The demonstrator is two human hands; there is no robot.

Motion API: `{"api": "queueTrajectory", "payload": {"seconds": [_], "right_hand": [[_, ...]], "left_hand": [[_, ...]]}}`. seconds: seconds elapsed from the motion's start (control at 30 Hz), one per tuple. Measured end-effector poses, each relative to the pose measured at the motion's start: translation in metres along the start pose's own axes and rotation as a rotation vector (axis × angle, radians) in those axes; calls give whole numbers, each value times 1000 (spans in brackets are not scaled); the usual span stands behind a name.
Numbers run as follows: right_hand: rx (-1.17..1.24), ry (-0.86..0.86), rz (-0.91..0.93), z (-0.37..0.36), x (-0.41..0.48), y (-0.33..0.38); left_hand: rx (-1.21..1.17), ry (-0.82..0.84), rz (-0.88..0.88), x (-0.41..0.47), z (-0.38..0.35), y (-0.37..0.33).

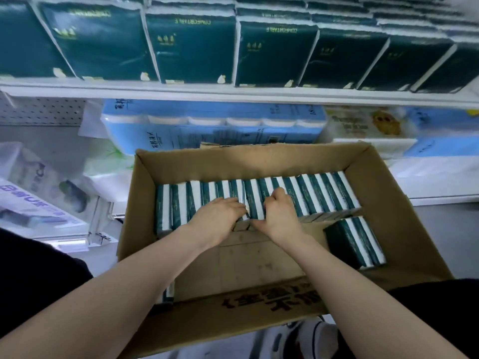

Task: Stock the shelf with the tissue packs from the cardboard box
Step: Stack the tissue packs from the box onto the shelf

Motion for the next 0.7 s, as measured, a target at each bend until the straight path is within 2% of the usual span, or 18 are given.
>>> {"api": "queueTrajectory", "payload": {"seconds": [0.1, 0.33, 0.47, 0.7], "right_hand": [[4, 7, -2, 0, -1, 1], [246, -101, -78, 27, -13, -5], [503, -178, -134, 49, -29, -10], [900, -341, -45, 83, -49, -24]], "left_hand": [[-27, 2, 45, 6, -6, 6], [-335, 26, 148, 9, -3, 10], [-615, -65, 165, 7, 9, 14], [-926, -147, 168, -3, 33, 9]]}}
Point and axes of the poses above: each hand's wrist, its own x-axis towards the middle knuckle, its own z-axis out of the back of the hand, y = z × x, the point moved 5 cm from there along x, towards the middle knuckle, and after that the axes turned 12 degrees about y, right-handed, at the moved point
